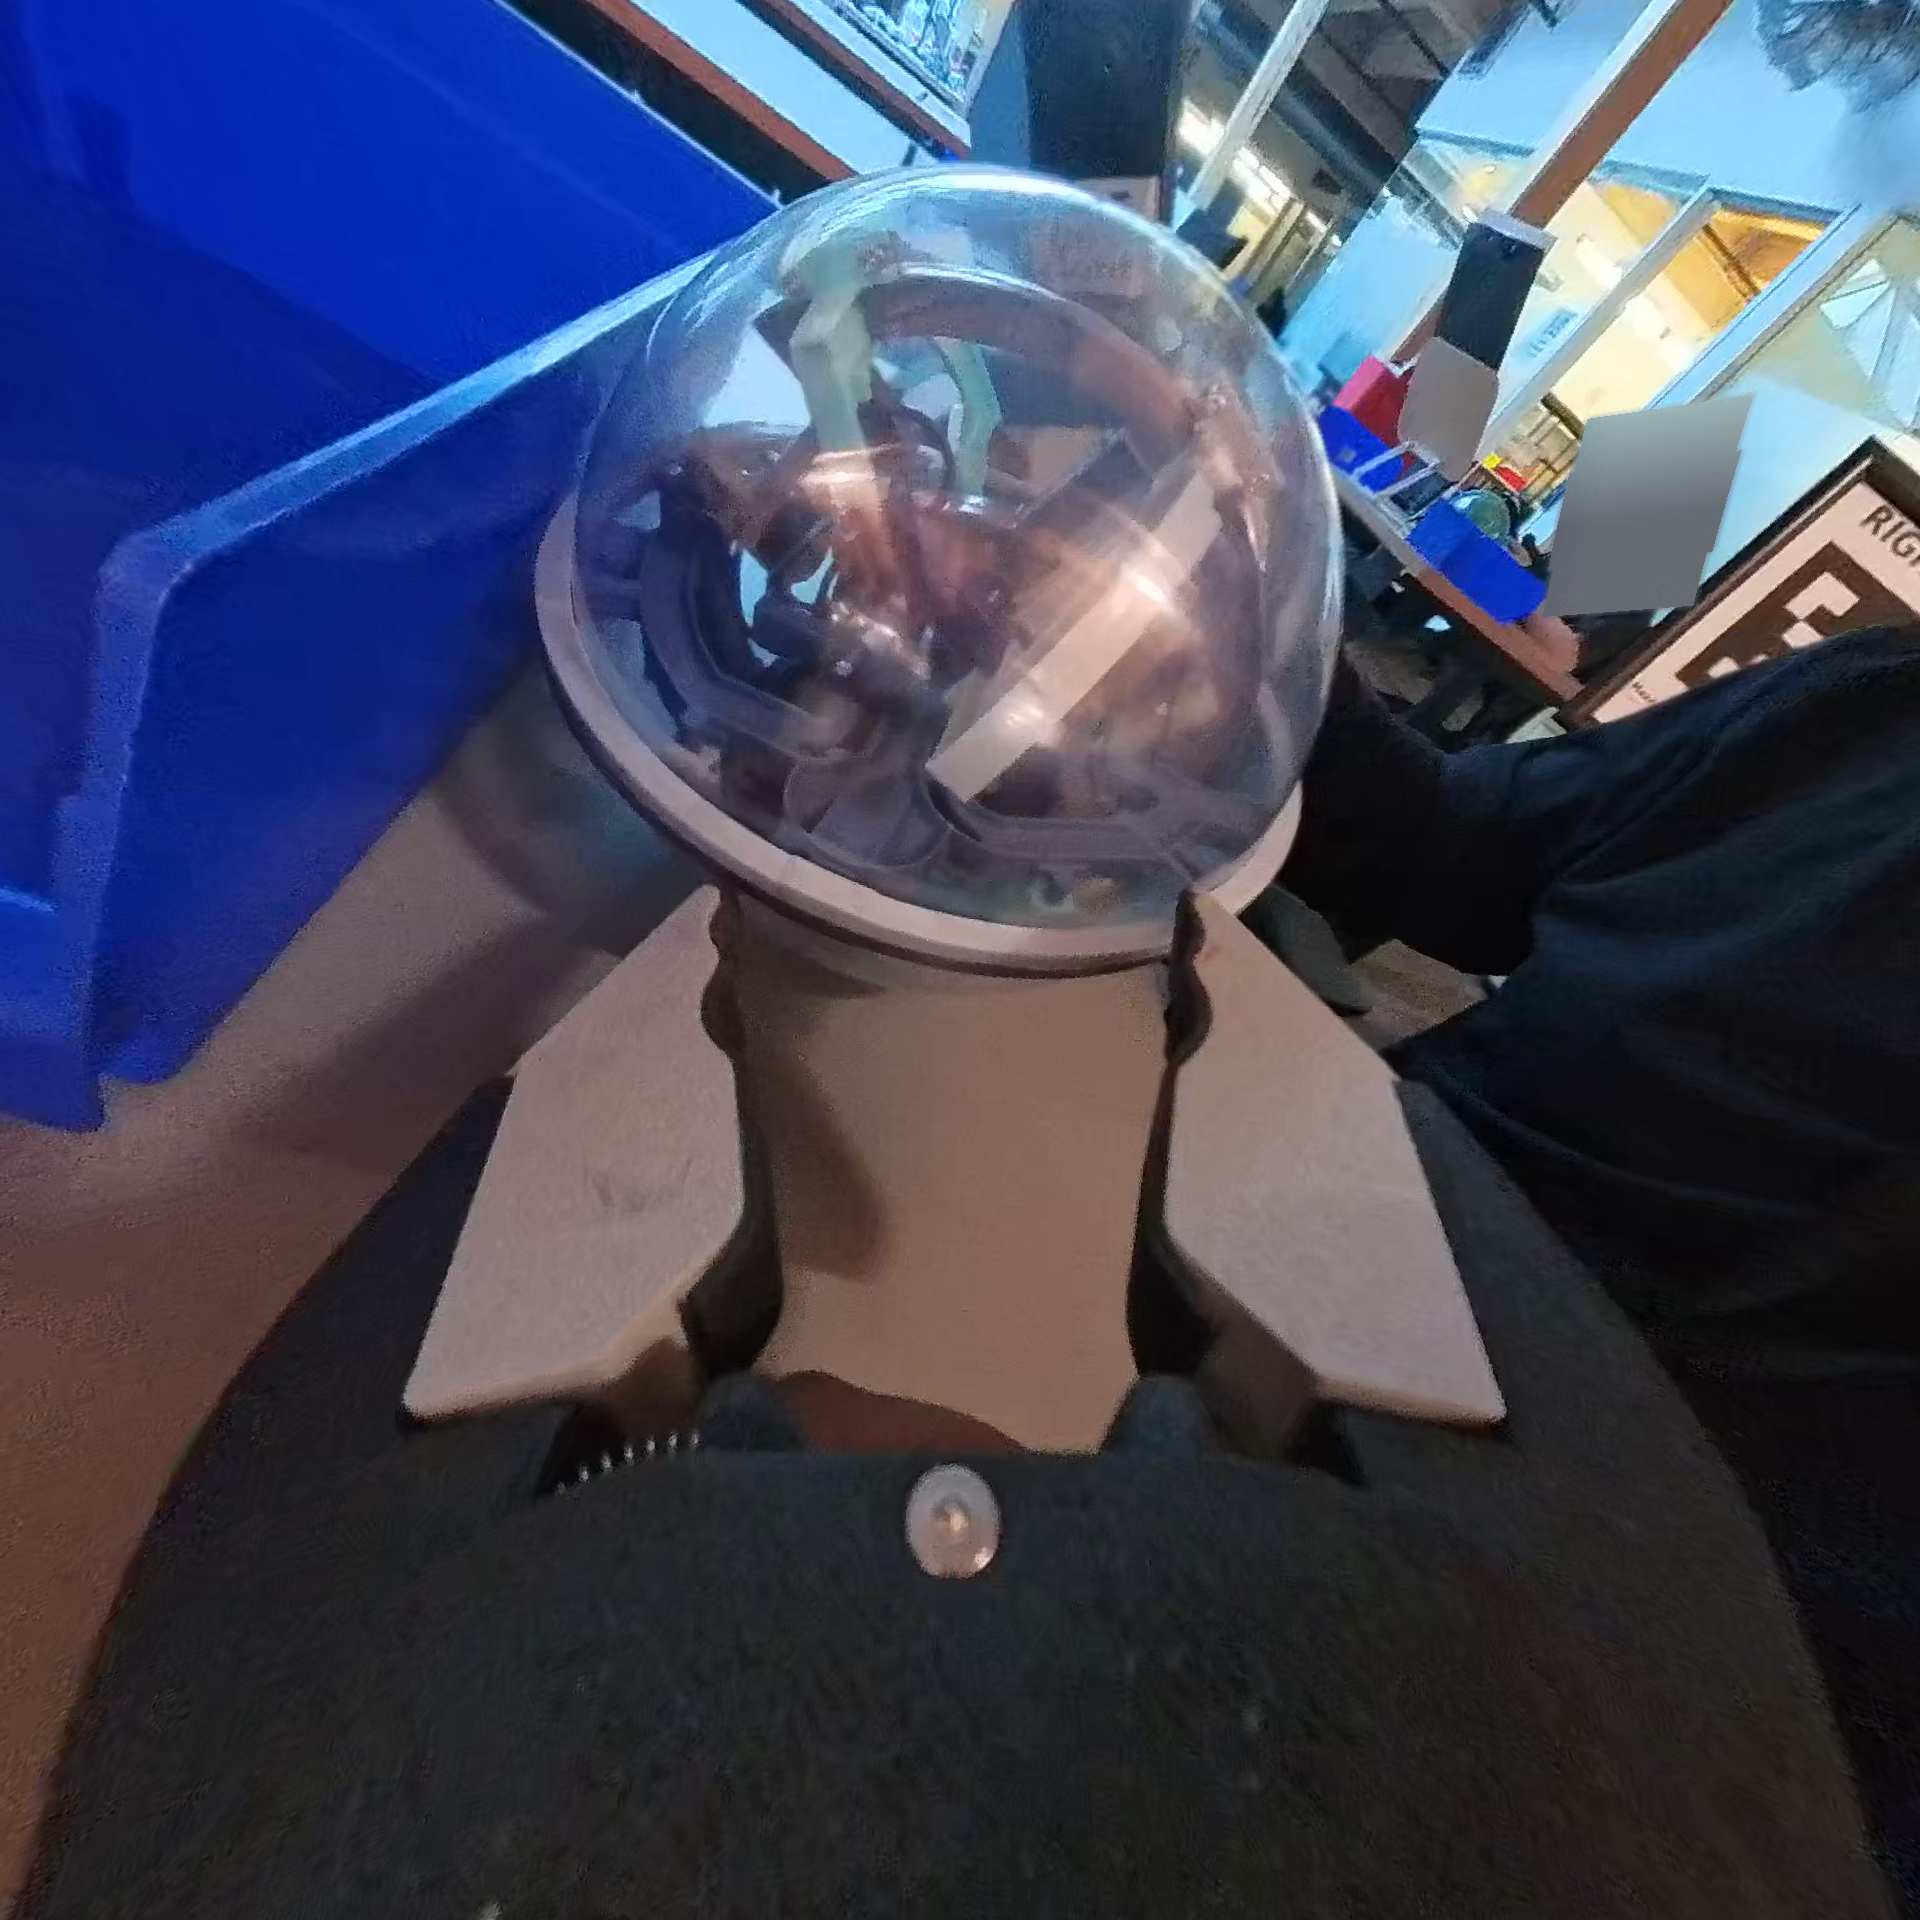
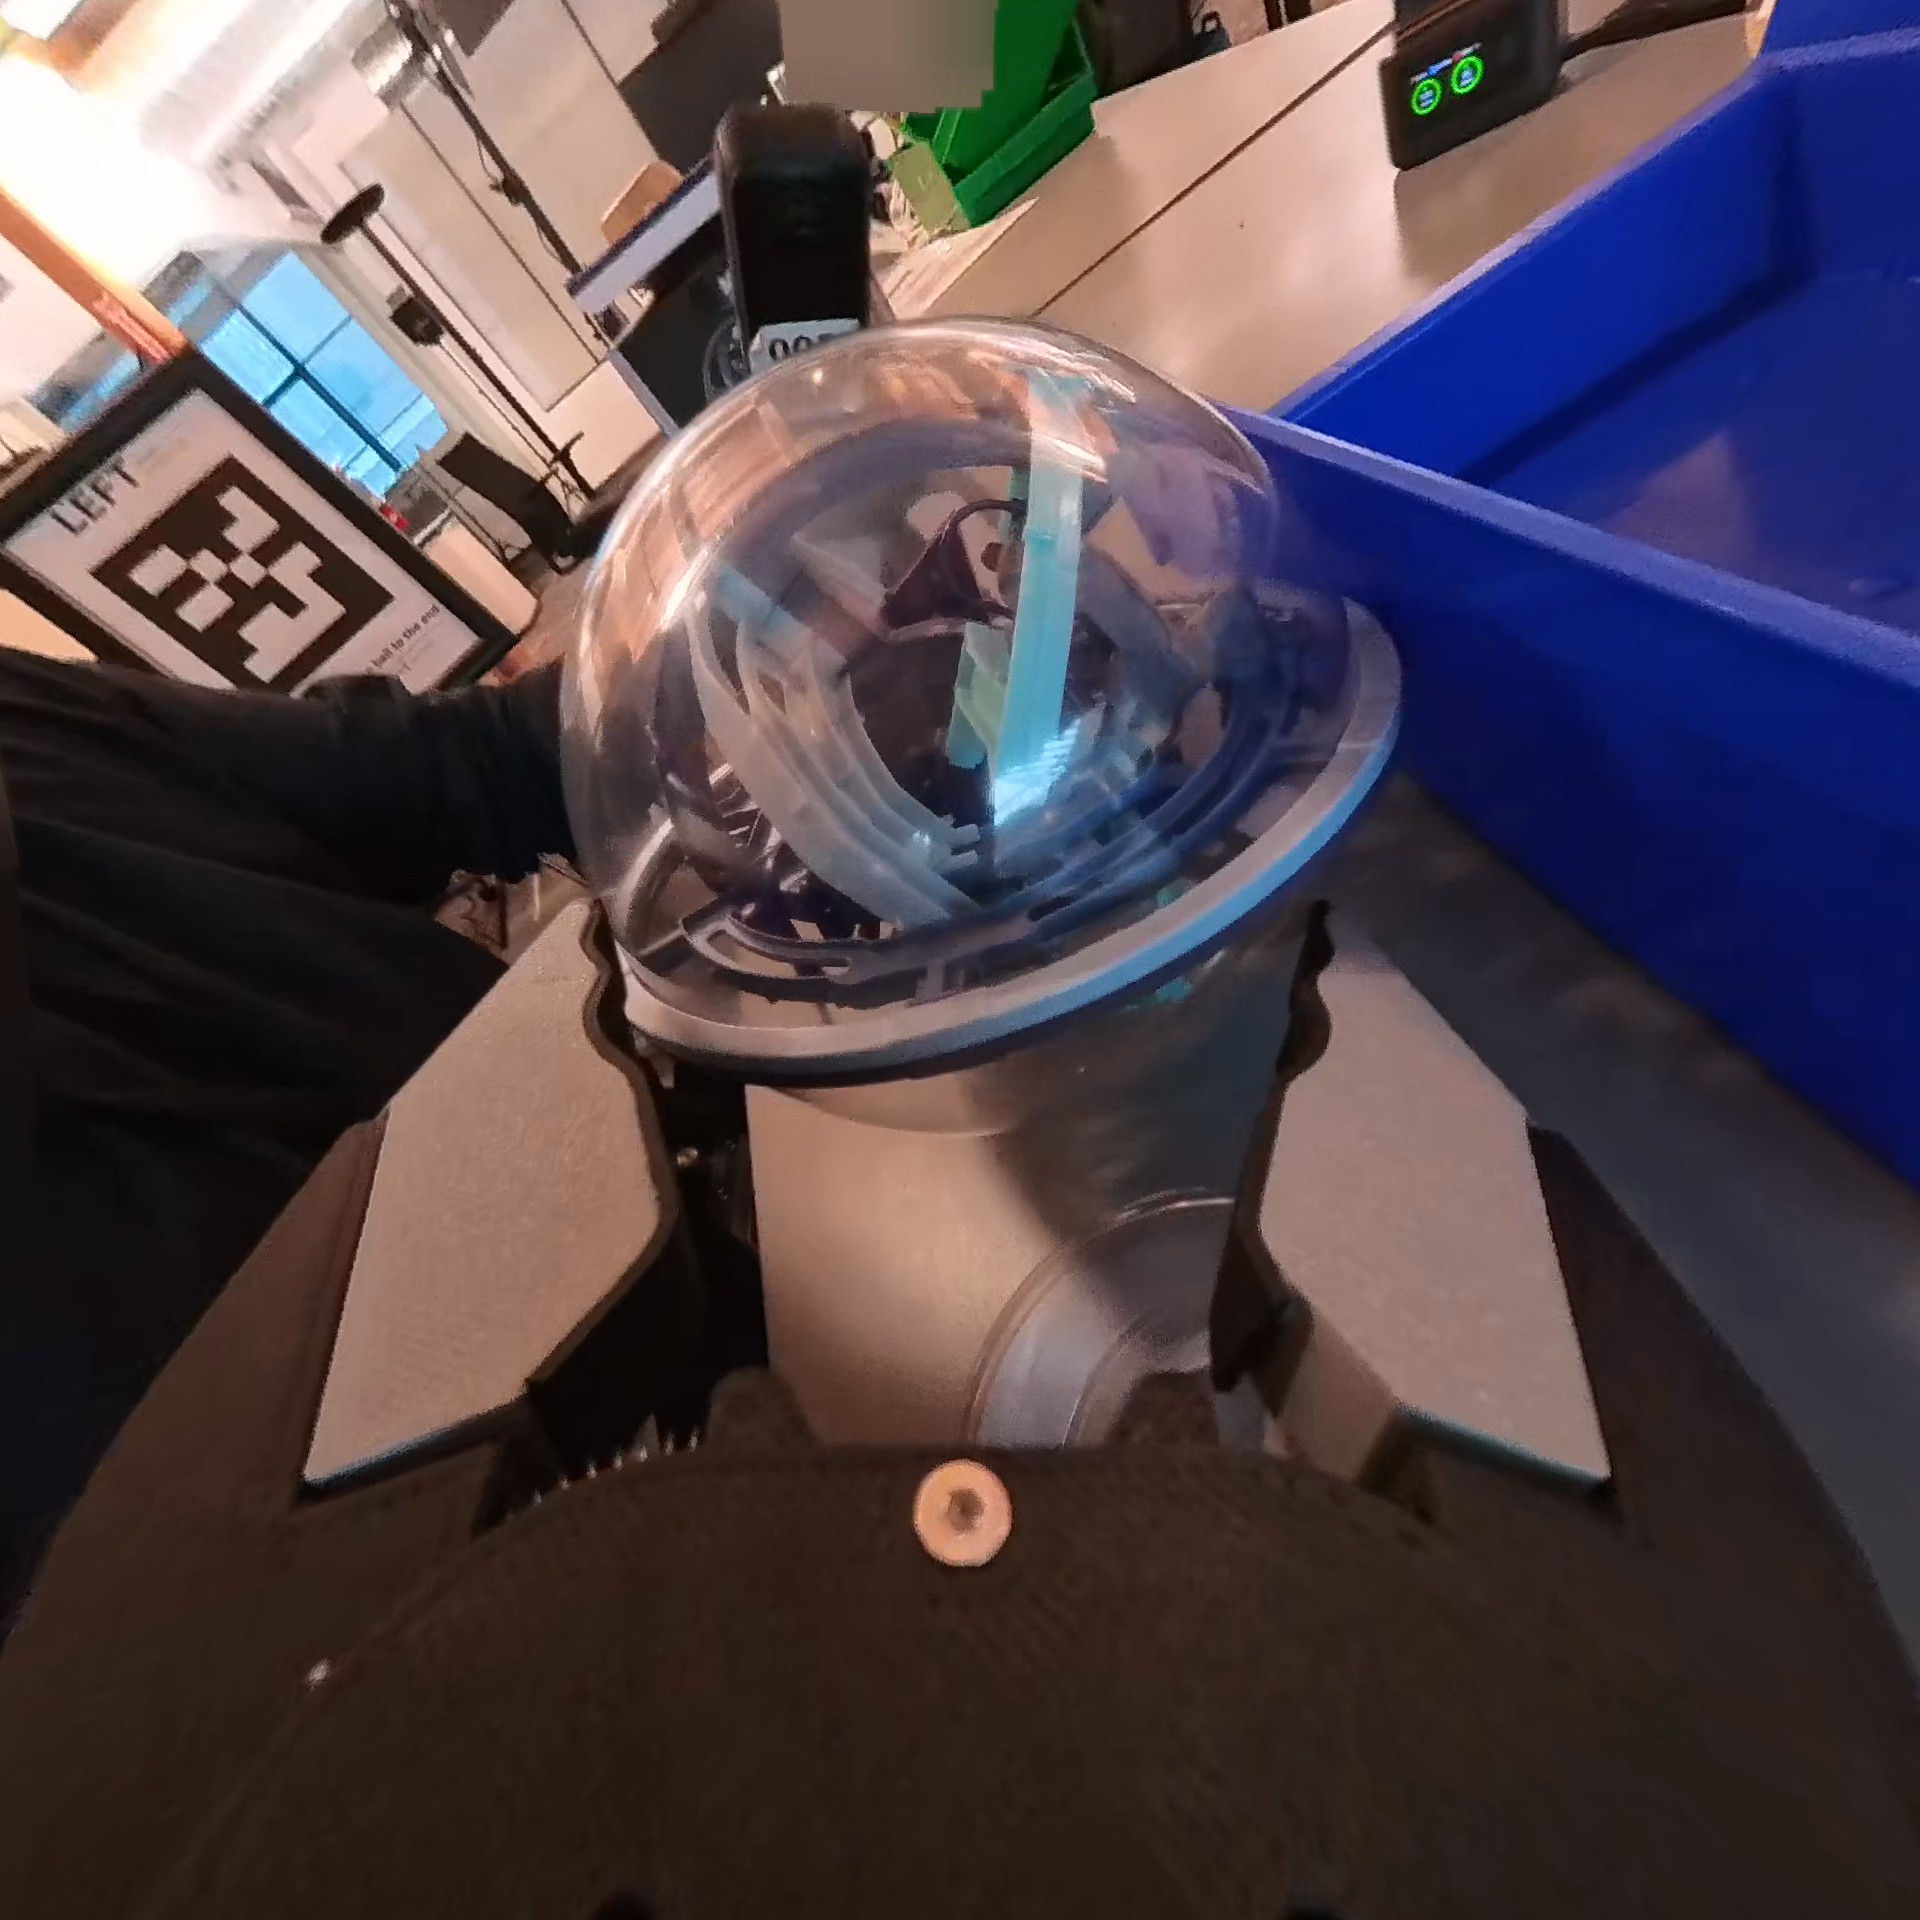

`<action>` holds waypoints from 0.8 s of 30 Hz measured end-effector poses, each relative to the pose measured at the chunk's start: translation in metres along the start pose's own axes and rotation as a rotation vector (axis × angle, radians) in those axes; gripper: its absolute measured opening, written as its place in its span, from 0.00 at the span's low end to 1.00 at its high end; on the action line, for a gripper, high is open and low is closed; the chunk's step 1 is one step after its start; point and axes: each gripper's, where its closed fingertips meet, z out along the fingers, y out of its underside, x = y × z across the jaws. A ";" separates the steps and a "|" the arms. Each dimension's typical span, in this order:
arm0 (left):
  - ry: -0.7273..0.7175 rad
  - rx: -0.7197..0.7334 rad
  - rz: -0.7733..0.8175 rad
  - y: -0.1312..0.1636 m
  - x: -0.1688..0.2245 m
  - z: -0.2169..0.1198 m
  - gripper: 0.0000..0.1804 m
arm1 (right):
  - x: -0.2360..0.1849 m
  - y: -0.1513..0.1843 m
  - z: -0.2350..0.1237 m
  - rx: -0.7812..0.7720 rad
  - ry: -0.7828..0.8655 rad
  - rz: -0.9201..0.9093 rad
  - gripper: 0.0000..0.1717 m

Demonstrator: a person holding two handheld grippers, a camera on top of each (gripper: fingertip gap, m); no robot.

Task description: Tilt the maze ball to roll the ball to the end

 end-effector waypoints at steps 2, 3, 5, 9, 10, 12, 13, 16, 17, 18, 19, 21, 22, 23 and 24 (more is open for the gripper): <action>-0.006 0.024 0.012 -0.003 0.000 -0.002 0.42 | 0.000 0.001 0.000 -0.014 0.009 -0.038 0.73; -0.016 0.044 0.025 -0.005 0.001 -0.004 0.39 | 0.000 0.002 -0.001 -0.019 0.018 -0.056 0.74; -0.039 0.074 0.072 -0.009 0.003 -0.006 0.34 | 0.000 0.006 0.000 -0.040 0.035 -0.076 0.76; -0.072 0.025 0.139 -0.002 0.007 0.000 0.30 | -0.002 0.010 0.002 -0.064 0.082 -0.164 0.81; -0.073 -0.016 0.141 0.004 0.007 0.004 0.33 | -0.003 0.010 0.002 -0.063 0.089 -0.197 0.81; -0.080 -0.071 0.153 0.010 0.007 0.010 0.41 | -0.005 0.009 0.002 -0.061 0.104 -0.253 0.81; -0.077 -0.084 0.150 0.012 0.007 0.013 0.45 | -0.006 0.009 0.004 -0.061 0.109 -0.274 0.81; -0.064 -0.140 0.139 0.018 0.007 0.019 0.49 | -0.008 0.005 0.005 -0.022 0.115 -0.306 0.81; -0.062 -0.148 0.144 0.019 0.007 0.020 0.49 | -0.009 0.005 0.005 -0.013 0.114 -0.309 0.81; -0.065 -0.144 0.157 0.019 0.007 0.019 0.48 | -0.009 0.006 0.004 -0.013 0.113 -0.305 0.81; -0.068 -0.129 0.174 0.017 0.008 0.018 0.47 | -0.009 0.009 0.003 -0.022 0.112 -0.293 0.81; -0.069 -0.072 0.202 0.008 0.010 0.014 0.47 | -0.007 0.017 0.002 -0.055 0.112 -0.265 0.81; -0.068 -0.040 0.211 0.004 0.011 0.012 0.47 | -0.006 0.021 0.002 -0.073 0.115 -0.252 0.82; -0.068 -0.023 0.213 0.001 0.011 0.011 0.46 | -0.005 0.023 0.003 -0.084 0.117 -0.240 0.82; -0.066 -0.021 0.206 0.001 0.010 0.011 0.46 | -0.005 0.023 0.003 -0.087 0.118 -0.230 0.82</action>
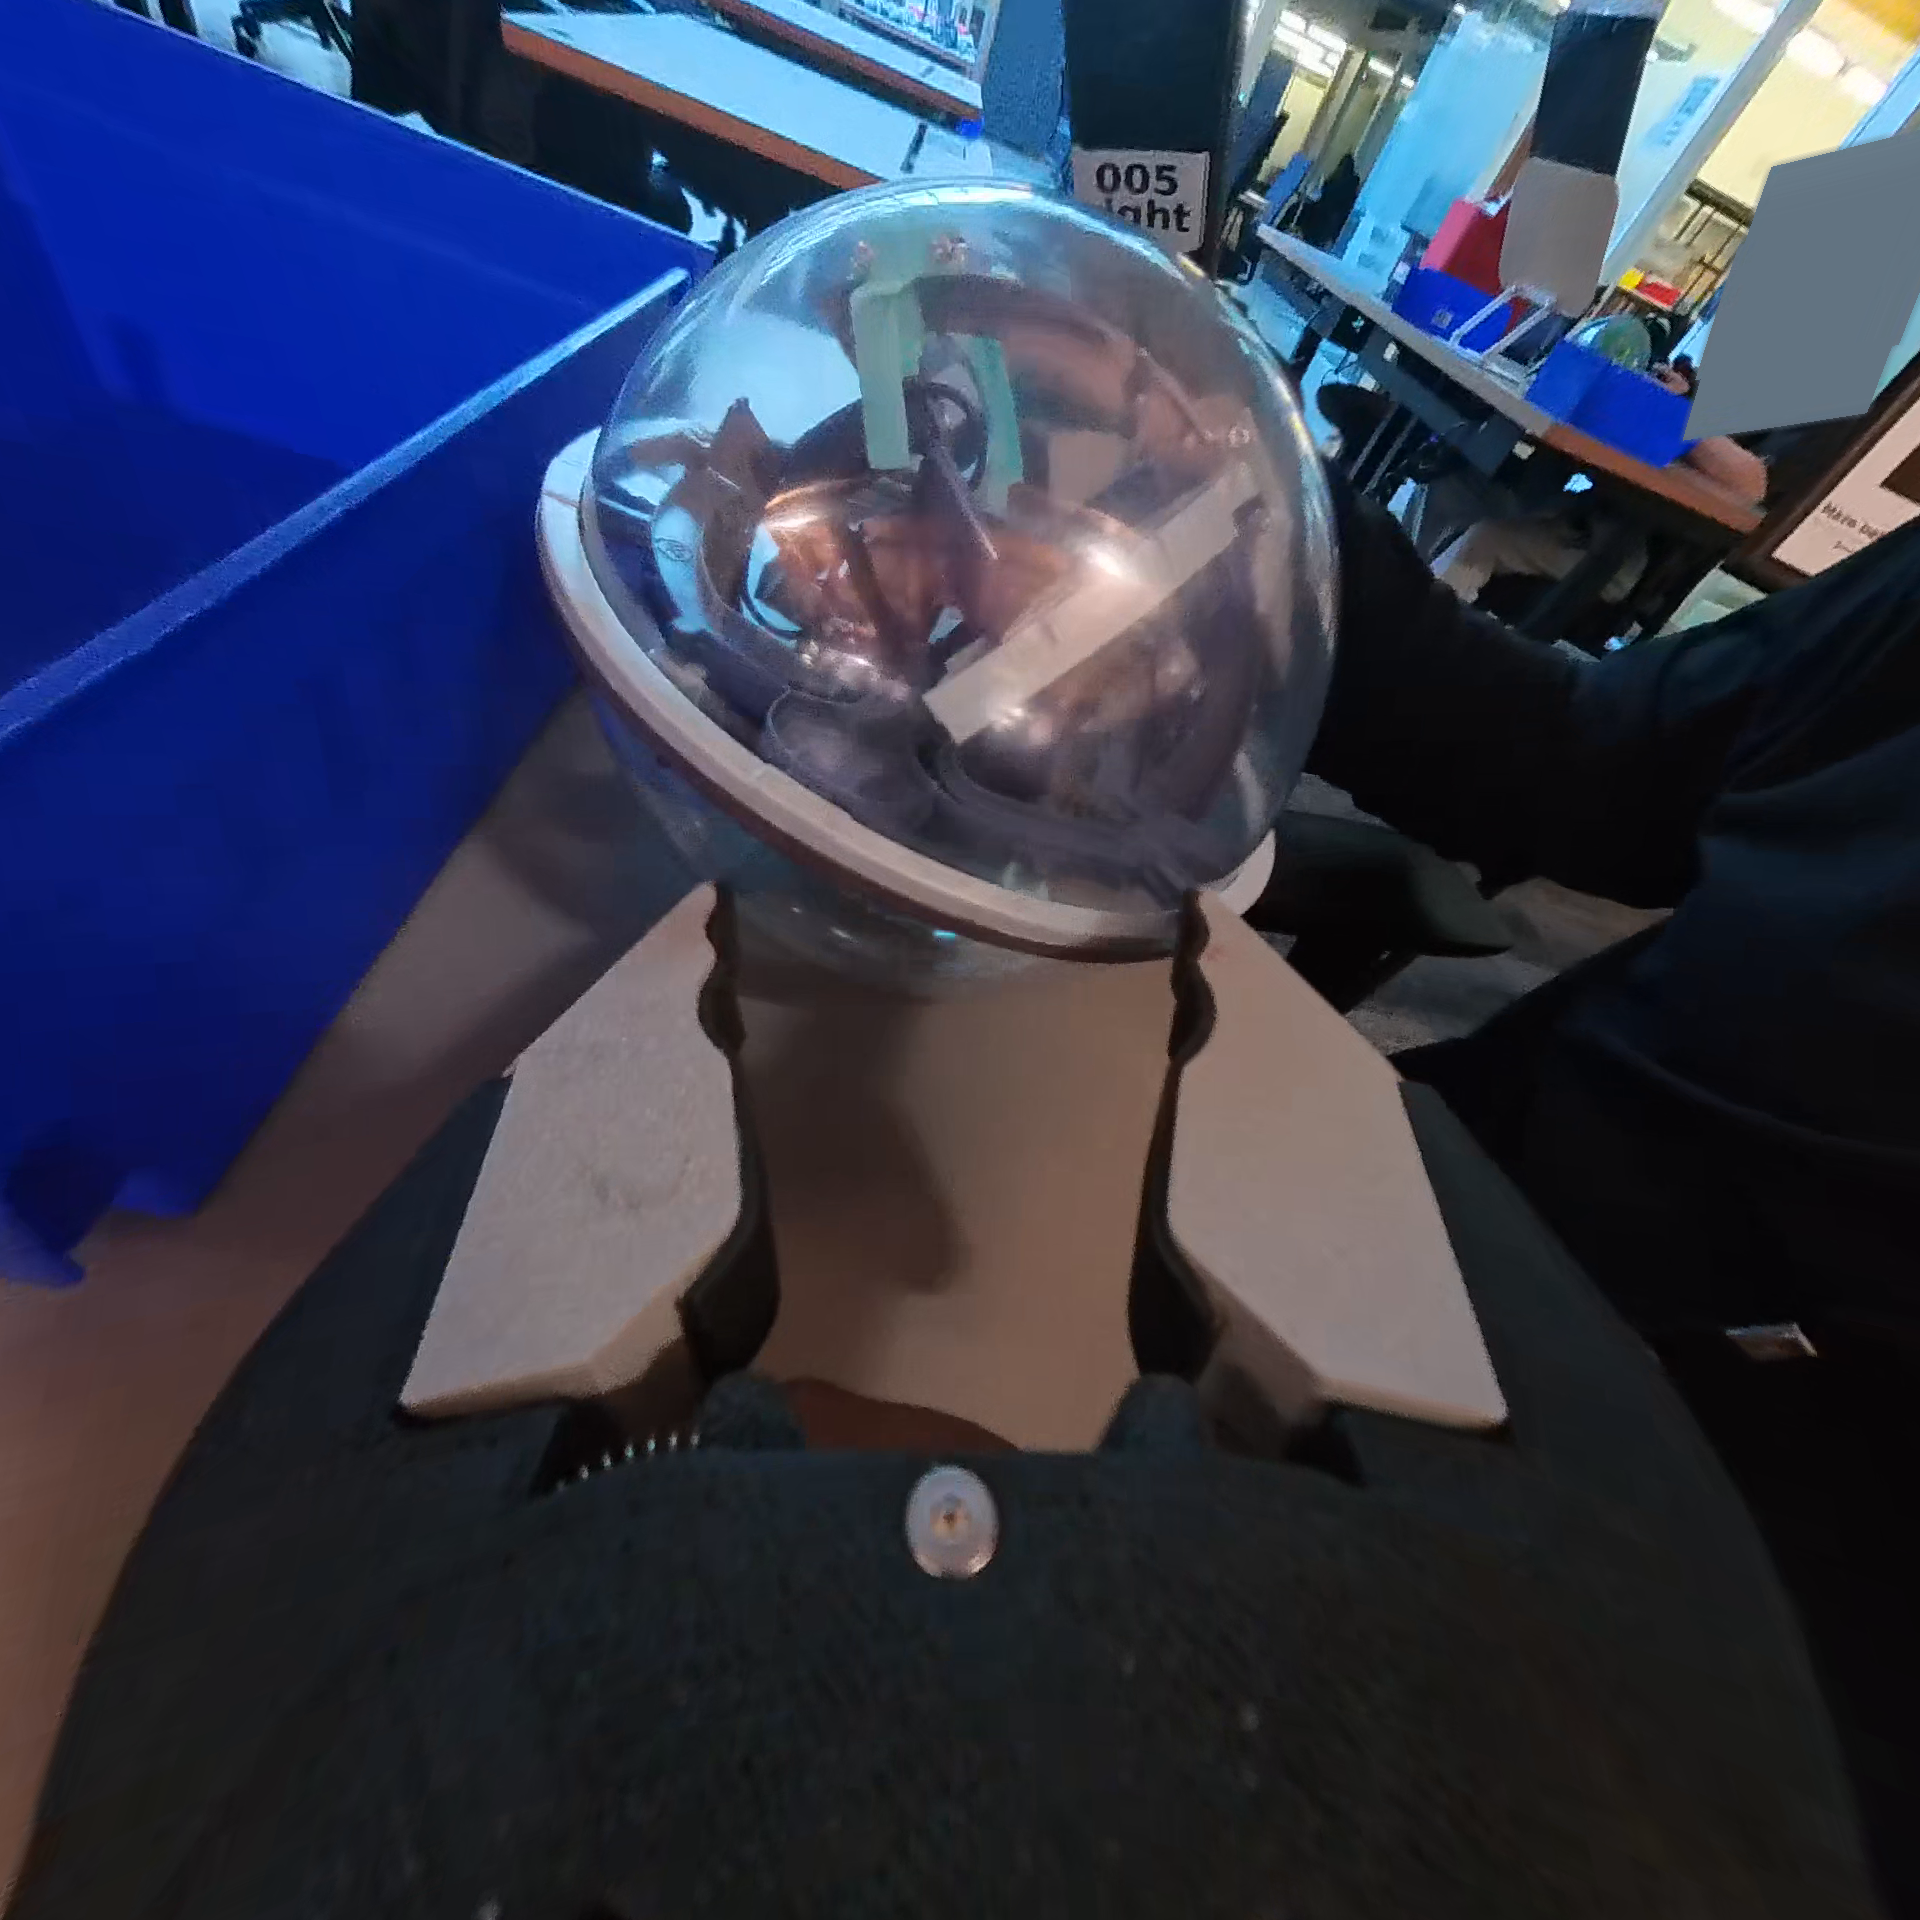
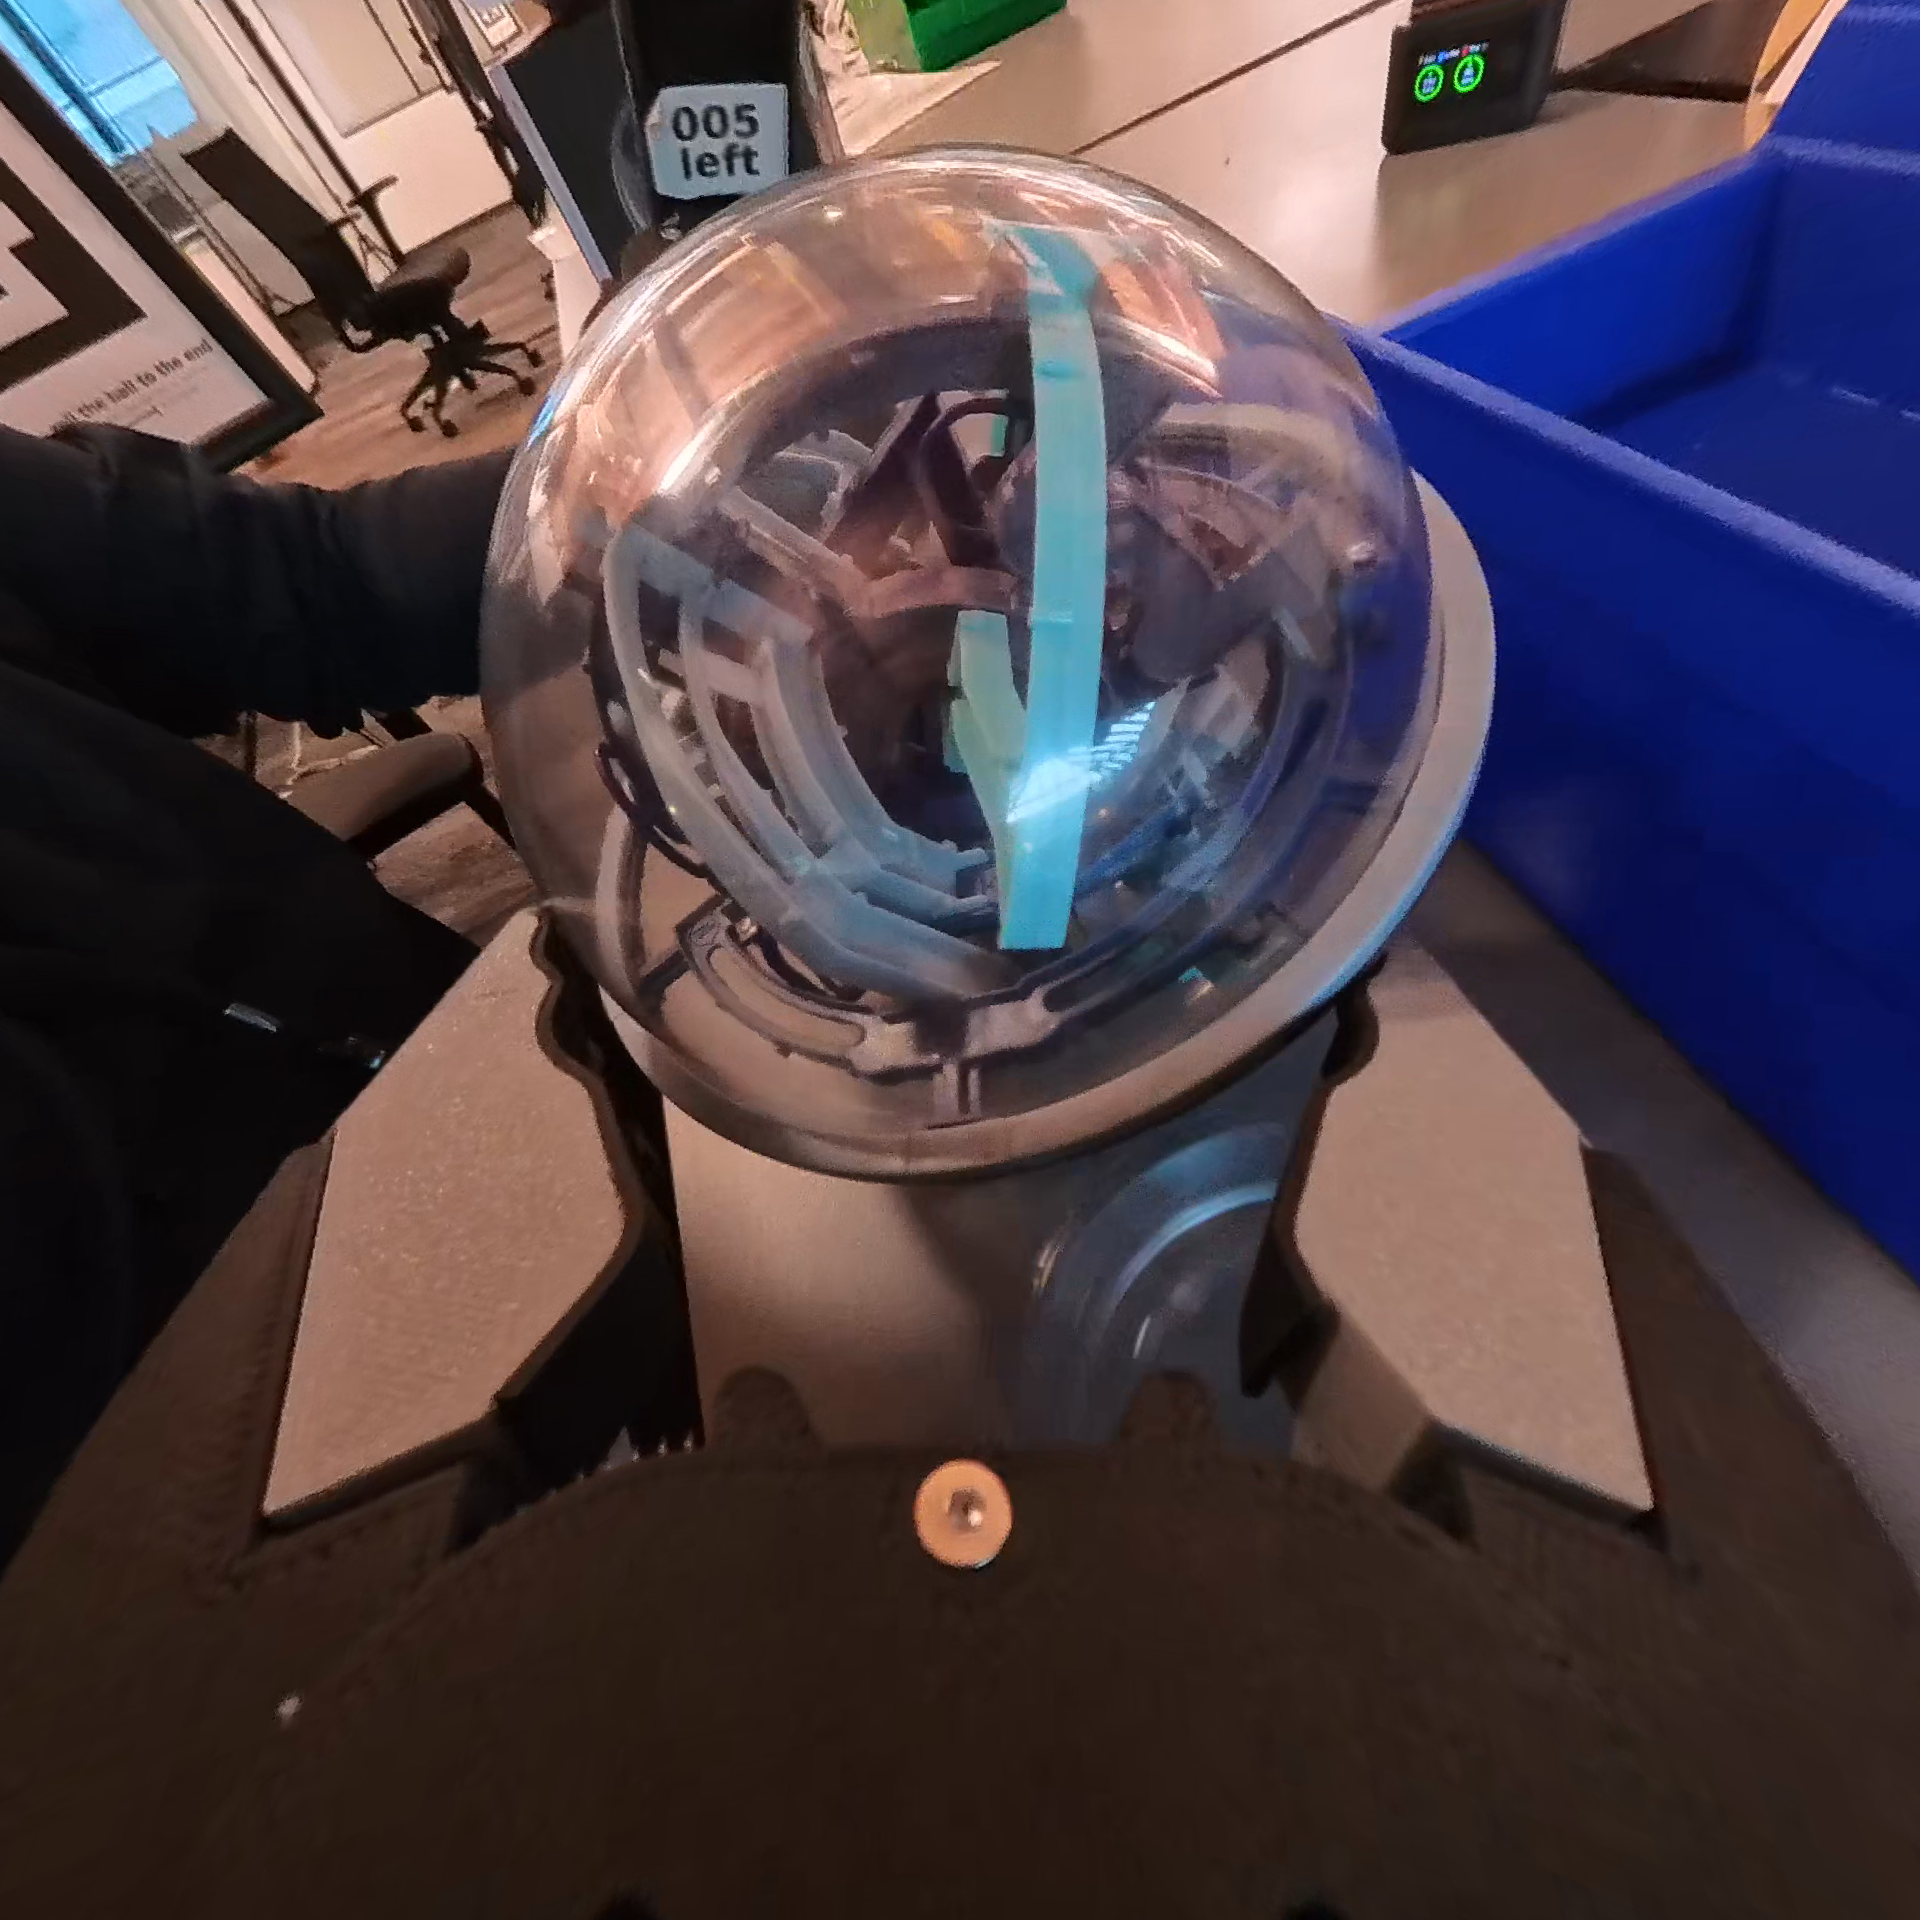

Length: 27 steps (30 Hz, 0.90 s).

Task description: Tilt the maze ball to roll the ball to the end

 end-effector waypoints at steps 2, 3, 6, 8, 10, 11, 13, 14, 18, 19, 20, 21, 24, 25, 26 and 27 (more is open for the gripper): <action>0.005 0.001 -0.013 0.000 -0.001 0.000 0.45 | 0.000 0.000 0.000 -0.012 0.001 0.017 0.82; 0.007 0.005 -0.020 0.000 -0.001 -0.001 0.45 | 0.001 0.001 0.000 -0.022 0.002 0.033 0.82; 0.009 0.001 -0.039 0.000 -0.002 -0.001 0.39 | 0.000 0.006 0.003 -0.067 0.004 0.081 0.86; 0.019 -0.032 -0.061 0.005 0.000 0.002 0.39 | -0.001 0.010 0.006 -0.104 -0.012 0.099 0.88; 0.024 -0.092 -0.062 0.013 0.001 0.008 0.43 | -0.003 0.012 0.011 -0.124 -0.037 0.106 0.90; 0.020 -0.114 -0.056 0.016 0.001 0.009 0.44 | -0.003 0.011 0.013 -0.122 -0.042 0.096 0.90; 0.002 -0.138 -0.041 0.019 0.000 0.012 0.45 | -0.001 0.008 0.013 -0.116 -0.038 0.063 0.90; -0.007 -0.149 -0.029 0.021 0.000 0.012 0.45 | -0.001 0.007 0.014 -0.111 -0.034 0.046 0.90; -0.054 -0.149 0.067 0.020 -0.001 0.012 0.45 | 0.000 0.008 0.012 -0.126 0.001 -0.059 0.90; -0.072 -0.144 0.110 0.019 -0.001 0.012 0.45 | 0.001 0.010 0.012 -0.148 0.019 -0.100 0.90; -0.090 -0.146 0.153 0.019 -0.002 0.012 0.44 | 0.002 0.013 0.011 -0.175 0.039 -0.141 0.90; -0.108 -0.155 0.189 0.019 -0.003 0.013 0.44 | 0.003 0.015 0.010 -0.203 0.056 -0.178 0.90; -0.151 -0.171 0.266 0.021 -0.004 0.014 0.45 | 0.006 0.015 0.009 -0.239 0.089 -0.263 0.90; -0.163 -0.160 0.286 0.019 -0.005 0.014 0.45 | 0.006 0.013 0.009 -0.232 0.095 -0.283 0.90; -0.167 -0.149 0.295 0.017 -0.006 0.013 0.44 | 0.007 0.010 0.009 -0.218 0.097 -0.296 0.90; -0.170 -0.139 0.301 0.016 -0.006 0.012 0.44 | 0.006 0.006 0.009 -0.194 0.097 -0.308 0.90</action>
